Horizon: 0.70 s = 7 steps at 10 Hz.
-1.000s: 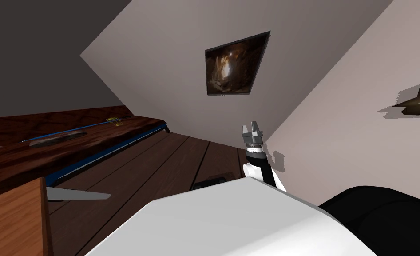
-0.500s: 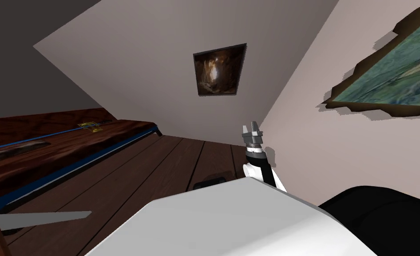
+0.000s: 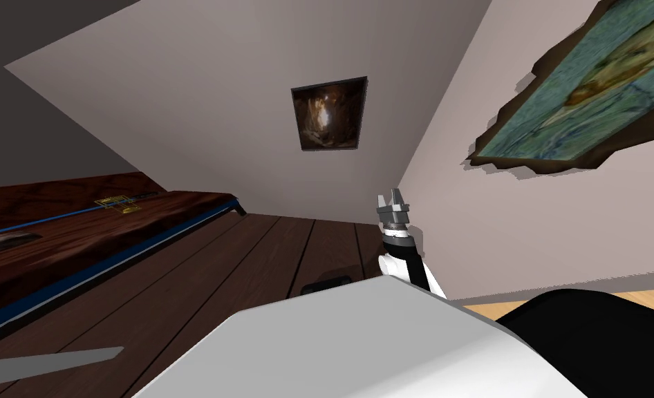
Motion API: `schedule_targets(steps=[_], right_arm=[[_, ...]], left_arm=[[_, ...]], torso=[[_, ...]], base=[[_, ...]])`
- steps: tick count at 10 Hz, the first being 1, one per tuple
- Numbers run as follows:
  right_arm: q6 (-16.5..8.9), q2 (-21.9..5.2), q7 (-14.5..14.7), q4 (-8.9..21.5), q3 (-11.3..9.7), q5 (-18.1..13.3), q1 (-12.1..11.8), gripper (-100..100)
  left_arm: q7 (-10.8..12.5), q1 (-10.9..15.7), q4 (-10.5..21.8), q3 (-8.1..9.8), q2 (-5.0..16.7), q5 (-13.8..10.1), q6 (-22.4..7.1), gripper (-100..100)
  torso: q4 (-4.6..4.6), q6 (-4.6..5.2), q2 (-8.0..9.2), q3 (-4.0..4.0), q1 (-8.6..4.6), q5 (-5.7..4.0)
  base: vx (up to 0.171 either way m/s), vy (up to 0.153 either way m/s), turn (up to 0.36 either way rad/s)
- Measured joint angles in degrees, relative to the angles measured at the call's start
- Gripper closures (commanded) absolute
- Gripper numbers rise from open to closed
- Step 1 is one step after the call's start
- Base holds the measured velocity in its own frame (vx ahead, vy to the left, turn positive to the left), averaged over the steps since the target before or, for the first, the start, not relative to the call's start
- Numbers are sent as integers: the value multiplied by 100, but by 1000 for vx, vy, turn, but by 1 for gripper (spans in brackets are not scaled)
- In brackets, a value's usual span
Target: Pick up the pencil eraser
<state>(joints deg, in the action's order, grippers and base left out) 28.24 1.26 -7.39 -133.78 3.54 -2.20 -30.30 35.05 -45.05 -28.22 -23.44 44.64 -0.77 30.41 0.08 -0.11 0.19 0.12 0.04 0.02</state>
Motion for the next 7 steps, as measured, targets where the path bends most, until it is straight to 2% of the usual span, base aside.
schedule_targets(steps=[2, 3, 4, 6, 7], right_arm=[[0, 0, 0, 0, 0, 0, 0, 0], [0, 0, 0, 0, 0, 0, 0, 0], [0, 0, 0, 0, 0, 0, 0, 0], [0, -1, 0, 0, 2, 0, -4, 0], [1, -2, 0, 0, 3, 0, -4, 0]], left_arm=[[-1, 1, -1, 0, 0, 0, 2, 100], [-1, 2, -2, 0, 0, 0, 2, 0], [-1, 2, -2, 0, 0, 0, 3, 100], [-235, 24, 93, -106, 32, -100, 158, 100], [-405, 8, 113, -183, 62, -179, 259, 100]], torso=[[-2, 0, -3, -2, 2, 0], [-2, 0, -4, -3, 2, 0], [-2, -1, -5, -4, 2, 0], [-15, -16, -57, -33, 33, 9], [-17, -9, -81, -46, 50, 10]], base=[[0, 0, 0], [0, 0, 0], [82, 59, 312], [215, 120, 414], [154, 76, 130]])
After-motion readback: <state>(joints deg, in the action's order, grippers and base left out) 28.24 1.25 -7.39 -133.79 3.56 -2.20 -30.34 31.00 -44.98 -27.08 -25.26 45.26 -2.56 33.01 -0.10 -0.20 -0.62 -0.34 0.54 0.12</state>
